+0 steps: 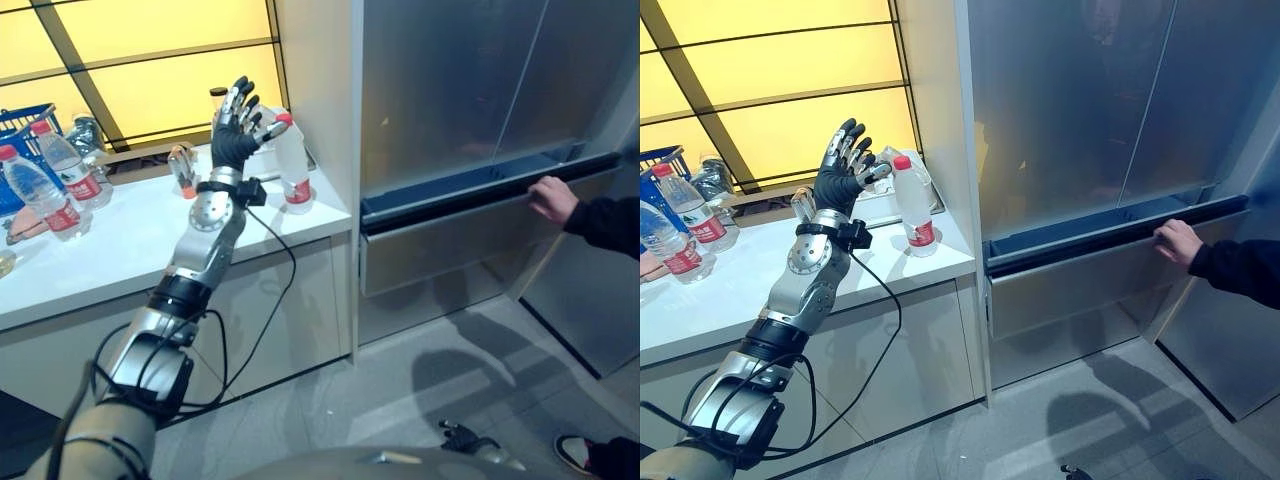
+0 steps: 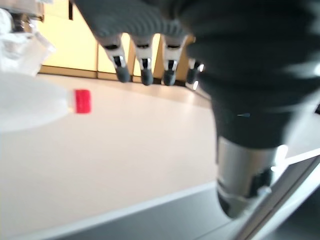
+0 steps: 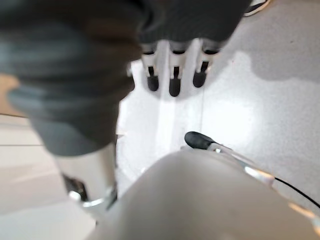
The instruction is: Take the drinks into the refrigerator
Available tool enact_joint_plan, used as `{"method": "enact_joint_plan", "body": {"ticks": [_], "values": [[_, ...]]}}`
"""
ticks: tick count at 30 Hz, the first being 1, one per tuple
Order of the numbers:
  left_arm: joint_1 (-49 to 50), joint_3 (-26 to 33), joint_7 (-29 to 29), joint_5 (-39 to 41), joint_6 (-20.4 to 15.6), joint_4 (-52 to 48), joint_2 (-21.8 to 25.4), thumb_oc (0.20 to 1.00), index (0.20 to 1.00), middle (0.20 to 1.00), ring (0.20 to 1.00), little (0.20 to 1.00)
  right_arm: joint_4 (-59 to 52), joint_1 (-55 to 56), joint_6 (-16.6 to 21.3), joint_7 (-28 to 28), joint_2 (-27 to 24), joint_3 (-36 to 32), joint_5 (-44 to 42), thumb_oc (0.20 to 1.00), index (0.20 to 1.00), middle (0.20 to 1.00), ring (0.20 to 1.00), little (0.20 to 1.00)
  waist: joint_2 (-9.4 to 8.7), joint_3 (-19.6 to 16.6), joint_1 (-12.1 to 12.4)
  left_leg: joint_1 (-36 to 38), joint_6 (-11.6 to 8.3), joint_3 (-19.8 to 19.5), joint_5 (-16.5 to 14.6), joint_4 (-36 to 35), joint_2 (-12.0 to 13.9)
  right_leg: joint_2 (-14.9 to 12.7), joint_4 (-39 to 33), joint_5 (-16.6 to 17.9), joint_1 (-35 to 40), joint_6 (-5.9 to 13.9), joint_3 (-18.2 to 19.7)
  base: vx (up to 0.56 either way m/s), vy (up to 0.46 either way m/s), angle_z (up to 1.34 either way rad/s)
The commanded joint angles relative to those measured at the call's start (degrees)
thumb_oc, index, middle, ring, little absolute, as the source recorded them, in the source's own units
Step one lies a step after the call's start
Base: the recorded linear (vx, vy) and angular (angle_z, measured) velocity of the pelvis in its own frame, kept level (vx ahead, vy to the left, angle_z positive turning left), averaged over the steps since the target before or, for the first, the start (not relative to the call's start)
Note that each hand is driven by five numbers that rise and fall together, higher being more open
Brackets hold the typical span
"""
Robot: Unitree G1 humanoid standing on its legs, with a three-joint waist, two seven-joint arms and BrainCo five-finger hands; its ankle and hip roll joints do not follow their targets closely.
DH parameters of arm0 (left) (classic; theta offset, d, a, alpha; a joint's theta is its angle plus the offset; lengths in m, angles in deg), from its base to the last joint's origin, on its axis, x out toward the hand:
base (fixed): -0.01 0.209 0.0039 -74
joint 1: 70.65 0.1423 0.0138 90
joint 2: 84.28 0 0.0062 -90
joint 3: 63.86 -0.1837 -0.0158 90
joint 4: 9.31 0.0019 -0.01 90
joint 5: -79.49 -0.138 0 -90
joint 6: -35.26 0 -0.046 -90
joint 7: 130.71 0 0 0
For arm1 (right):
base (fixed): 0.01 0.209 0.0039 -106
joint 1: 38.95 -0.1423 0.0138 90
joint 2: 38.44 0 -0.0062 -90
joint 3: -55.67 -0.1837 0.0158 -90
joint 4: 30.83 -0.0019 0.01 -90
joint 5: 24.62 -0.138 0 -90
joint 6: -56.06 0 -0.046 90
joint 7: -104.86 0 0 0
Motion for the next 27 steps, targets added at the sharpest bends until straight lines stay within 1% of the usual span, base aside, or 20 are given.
{"method": "enact_joint_plan", "body": {"ticks": [1, 11, 27], "values": [[-10.91, 0.74, 1.71, -1.87, -1.95, 3.43, 3.49, 1.000, 1.000, 1.000, 1.000, 1.000, 1.05, -0.84, 0.37, -0.02, 3.37, 2.84, 0.08, 1.000, 1.000, 1.000, 1.000, 1.000, -1.25, 1.63, -0.82, -1.93, 4.88, 0.48, -2.31, 2.17, -4.66, 0.02, 8.45, -9.38, 1.86, 2.88, 1.11, 0.00, 0.000, 0.00], [-10.96, 1.34, 2.06, -2.06, -2.11, 3.42, 2.89, 1.000, 1.000, 1.000, 1.000, 1.000, 0.94, -0.43, 0.47, 0.06, 3.31, 2.73, 0.00, 1.000, 1.000, 1.000, 1.000, 1.000, -1.29, 1.83, -0.88, -1.99, 5.01, 0.70, -2.36, 2.24, -4.84, 0.00, 8.39, -9.28, 1.83, 2.94, 1.36, 0.00, 0.000, 0.00], [-11.59, 0.72, 1.82, -1.93, -2.03, 4.38, 4.07, 1.000, 1.000, 1.000, 1.000, 1.000, 1.22, -1.20, 0.29, 0.17, 3.14, 3.02, -0.12, 1.000, 1.000, 1.000, 1.000, 1.000, -1.48, 1.86, -0.58, -2.16, 5.01, 0.52, -2.21, 2.41, -4.77, 0.04, 8.41, -9.02, 1.65, 2.96, 1.45, 0.00, 0.000, 0.00]]}}
